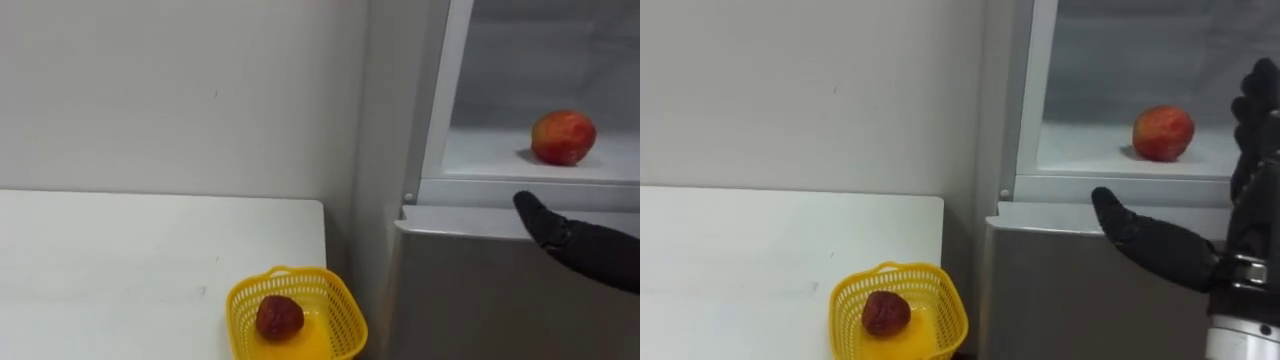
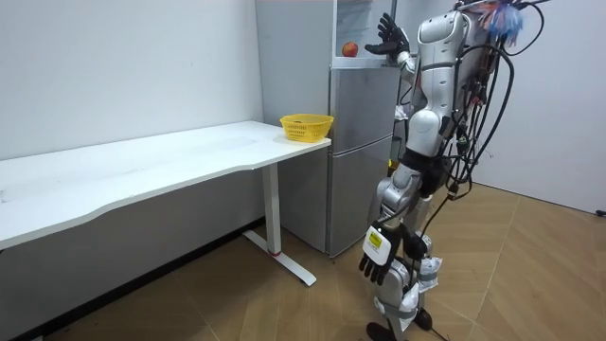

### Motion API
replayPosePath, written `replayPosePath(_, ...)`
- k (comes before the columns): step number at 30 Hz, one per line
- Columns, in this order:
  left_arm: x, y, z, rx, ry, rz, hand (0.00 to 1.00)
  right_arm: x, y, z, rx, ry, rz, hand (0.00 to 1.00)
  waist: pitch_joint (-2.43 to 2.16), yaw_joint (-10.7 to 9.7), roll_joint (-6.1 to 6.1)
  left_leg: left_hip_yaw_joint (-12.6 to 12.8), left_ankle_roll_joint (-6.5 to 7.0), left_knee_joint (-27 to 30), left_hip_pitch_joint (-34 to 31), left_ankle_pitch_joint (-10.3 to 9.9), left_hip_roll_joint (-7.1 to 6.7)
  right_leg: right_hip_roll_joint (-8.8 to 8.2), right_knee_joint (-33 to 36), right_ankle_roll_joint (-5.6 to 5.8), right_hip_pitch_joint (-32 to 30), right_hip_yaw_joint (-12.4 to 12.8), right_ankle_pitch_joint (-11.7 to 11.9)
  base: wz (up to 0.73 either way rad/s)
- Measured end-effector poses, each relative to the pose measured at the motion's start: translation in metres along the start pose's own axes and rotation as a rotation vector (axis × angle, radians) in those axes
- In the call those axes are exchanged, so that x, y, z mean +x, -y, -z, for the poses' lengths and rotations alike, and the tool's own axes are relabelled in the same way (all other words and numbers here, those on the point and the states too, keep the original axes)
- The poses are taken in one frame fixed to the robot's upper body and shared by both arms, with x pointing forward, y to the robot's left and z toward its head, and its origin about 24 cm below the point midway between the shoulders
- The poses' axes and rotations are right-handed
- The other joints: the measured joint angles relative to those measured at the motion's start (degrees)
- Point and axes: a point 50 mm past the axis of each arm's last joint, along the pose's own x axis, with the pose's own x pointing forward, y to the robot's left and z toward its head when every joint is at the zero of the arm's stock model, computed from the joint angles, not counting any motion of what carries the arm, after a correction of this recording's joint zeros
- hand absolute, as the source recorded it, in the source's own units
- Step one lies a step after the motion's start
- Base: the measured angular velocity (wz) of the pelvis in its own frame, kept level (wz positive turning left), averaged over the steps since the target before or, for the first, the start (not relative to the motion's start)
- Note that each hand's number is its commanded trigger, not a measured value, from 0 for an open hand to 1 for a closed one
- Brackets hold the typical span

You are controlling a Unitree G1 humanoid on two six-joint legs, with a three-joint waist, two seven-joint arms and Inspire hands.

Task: Retrieve from the upper fridge

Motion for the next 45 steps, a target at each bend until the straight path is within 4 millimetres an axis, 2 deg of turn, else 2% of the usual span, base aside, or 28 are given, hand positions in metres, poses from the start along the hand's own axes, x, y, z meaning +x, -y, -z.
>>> replayPosePath(5, 0.0, 0.0, -0.002, 0.001, 0.008, 0.019, 0.0, 0.002, 0.003, 0.0, -0.017, 0.01, -0.001, 0.0, 0.04, -0.1, -0.51, -0.4, 0.02, 0.0, 0.2, 0.0, -0.12, -0.13, 0.0, 0.06, 0.0, -0.2, -0.1, 0.03)
replayPosePath(9, -0.001, -0.003, -0.003, -0.015, 0.017, 0.02, 0.0, 0.006, 0.011, 0.01, -0.062, -0.023, -0.004, 0.0, 0.01, 0.1, -0.86, -0.7, 0.03, 0.0, 0.2, 0.0, -0.21, -0.52, 0.1, 0.14, 0.0, -0.4, -0.3, 0.02)
replayPosePath(16, -0.002, -0.007, -0.005, -0.019, 0.025, 0.009, 0.0, 0.027, 0.021, 0.023, -0.106, -0.072, 0.058, 0.0, 0.05, 0.2, -1.69, -1.0, 0.03, 0.0, 0.1, 0.0, -0.26, -0.51, 0.1, 0.19, 0.1, -0.5, -0.3, 0.01)
replayPosePath(21, -0.003, -0.018, -0.006, -0.012, 0.026, -0.016, 0.0, 0.043, 0.016, 0.026, -0.065, -0.087, 0.081, 0.0, 0.4, 0.0, -2.88, -1.5, 0.03, 0.2, 0.0, 0.0, -0.3, -0.53, 0.2, 0.08, 0.4, -0.9, -0.5, 0.04)
replayPosePath(26, -0.004, -0.027, -0.006, 0.001, 0.025, -0.037, 0.0, 0.08, 0.024, 0.03, -0.107, -0.08, 0.107, 0.0, 0.13, 0.2, -3.9, -1.9, 0.03, 0.6, -0.3, 0.0, -0.42, -0.74, 0.2, 0.1, 0.5, -2.4, -0.5, 0.07)
replayPosePath(28, -0.005, -0.029, -0.004, 0.002, 0.015, -0.043, 0.0, 0.086, 0.026, 0.03, -0.132, -0.078, 0.109, 0.0, 0.15, 0.3, -4.04, -2.1, 0.03, 0.7, -0.5, 0.0, -0.4, -0.74, 0.2, 0.1, 0.6, -3.0, -0.5, 0.11)
replayPosePath(32, -0.004, -0.03, -0.006, 0.0, 0.009, -0.045, 0.0, 0.089, 0.029, 0.033, -0.155, -0.092, 0.098, 0.0, 0.14, 0.3, -4.04, -2.3, 0.01, 0.8, -0.7, 0.0, -0.3, -0.9, 0.2, 0.08, 0.3, -3.5, -0.5, 0.03)
replayPosePath(41, -0.006, -0.032, 0.003, -0.049, -0.01, -0.045, 0.0, 0.093, 0.04, 0.048, -0.183, -0.198, 0.063, 0.0, -0.31, 0.2, -4.61, -2.7, -0.04, 1.0, -1.2, 0.0, -0.34, -0.94, 0.2, -0.03, 0.0, -3.6, -0.5, 0.0)
replayPosePath(45, -0.006, -0.033, 0.002, -0.05, -0.01, -0.056, 0.0, 0.104, 0.046, 0.061, -0.174, -0.285, 0.087, 0.0, -0.49, 0.4, -4.92, -2.9, -0.04, 1.0, -1.2, 0.0, -0.43, -0.94, 0.1, -0.03, 0.2, -3.6, -0.5, 0.01)
